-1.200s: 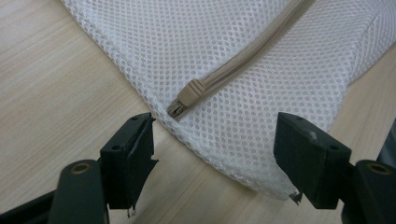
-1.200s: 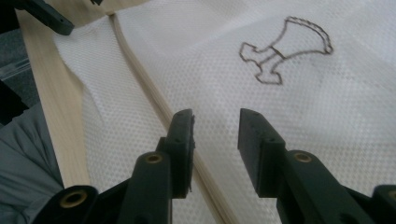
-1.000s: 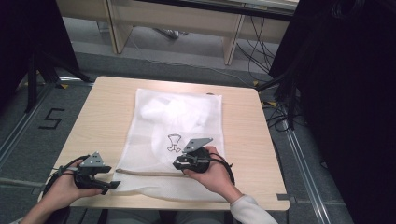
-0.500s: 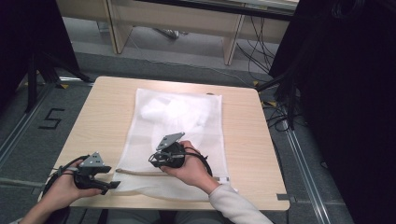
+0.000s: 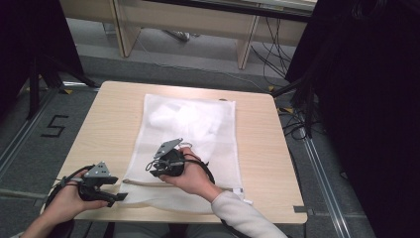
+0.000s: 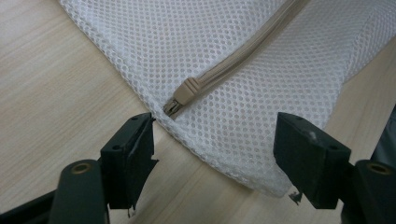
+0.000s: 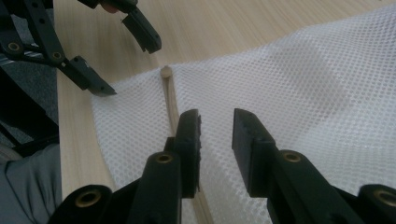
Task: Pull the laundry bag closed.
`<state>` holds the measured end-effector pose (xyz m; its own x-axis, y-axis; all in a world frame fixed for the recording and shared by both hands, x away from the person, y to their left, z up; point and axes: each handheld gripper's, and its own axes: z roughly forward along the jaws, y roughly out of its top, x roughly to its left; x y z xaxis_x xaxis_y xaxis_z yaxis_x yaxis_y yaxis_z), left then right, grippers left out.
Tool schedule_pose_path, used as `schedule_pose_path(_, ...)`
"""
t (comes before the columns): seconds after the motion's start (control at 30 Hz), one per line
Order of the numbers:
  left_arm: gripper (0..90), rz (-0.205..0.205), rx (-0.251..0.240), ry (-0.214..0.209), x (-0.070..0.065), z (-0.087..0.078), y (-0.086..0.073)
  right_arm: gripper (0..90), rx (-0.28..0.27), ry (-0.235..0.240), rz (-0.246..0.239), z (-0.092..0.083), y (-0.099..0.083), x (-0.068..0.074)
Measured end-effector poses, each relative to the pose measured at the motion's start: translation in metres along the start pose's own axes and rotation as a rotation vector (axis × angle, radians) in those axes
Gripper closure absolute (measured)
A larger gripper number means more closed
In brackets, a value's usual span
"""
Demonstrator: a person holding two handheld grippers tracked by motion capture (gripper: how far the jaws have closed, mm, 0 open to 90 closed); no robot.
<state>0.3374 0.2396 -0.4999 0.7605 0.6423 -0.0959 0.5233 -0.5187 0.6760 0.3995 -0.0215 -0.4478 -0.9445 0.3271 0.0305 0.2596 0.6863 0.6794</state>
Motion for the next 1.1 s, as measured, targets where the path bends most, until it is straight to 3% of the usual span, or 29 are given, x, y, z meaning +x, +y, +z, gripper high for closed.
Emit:
schedule_pose_path(0.13,28.7,-0.022,-0.005,-0.011,-0.001,0.000,-0.001,73.2,0.000,0.012,0.009,0.005,0.004,0.001)
schedule_pose_path(0.23,28.8,-0.015,0.003,-0.010,0.000,-0.001,-0.001,73.7,0.013,0.021,0.002,0.009,0.007,0.002)
schedule_pose_path(0.3,29.0,-0.044,-0.009,-0.008,-0.001,-0.001,-0.001,73.9,0.012,0.019,0.012,0.011,0.008,0.003)
schedule_pose_path(0.33,29.3,-0.019,-0.013,-0.008,0.001,-0.002,0.000,74.4,0.014,0.024,0.001,0.015,0.010,0.003)
schedule_pose_path(0.37,29.3,-0.047,-0.021,-0.009,0.000,-0.002,-0.001,74.4,0.014,0.024,0.001,0.015,0.010,0.003)
schedule_pose_path(0.47,29.6,-0.027,-0.015,0.004,0.002,-0.003,-0.001,74.7,0.016,0.037,-0.006,0.019,0.013,0.004)
schedule_pose_path(0.5,29.6,-0.034,-0.022,-0.003,0.001,-0.003,-0.001,75.1,0.014,0.041,0.009,0.020,0.013,0.006)
schedule_pose_path(0.53,29.6,-0.044,-0.020,-0.008,0.001,-0.002,-0.001,75.4,0.018,0.048,-0.014,0.024,0.014,0.006)
schedule_pose_path(0.6,29.5,-0.042,-0.018,-0.004,0.000,-0.002,-0.001,75.6,0.020,0.058,-0.013,0.029,0.015,0.007)
schedule_pose_path(0.63,29.5,-0.023,-0.010,-0.007,0.001,-0.003,-0.001,75.7,0.023,0.058,-0.018,0.030,0.016,0.008)
schedule_pose_path(1.1,29.1,-0.039,-0.008,-0.012,0.002,-0.002,-0.002,76.4,0.030,0.086,-0.024,0.055,0.024,0.017)
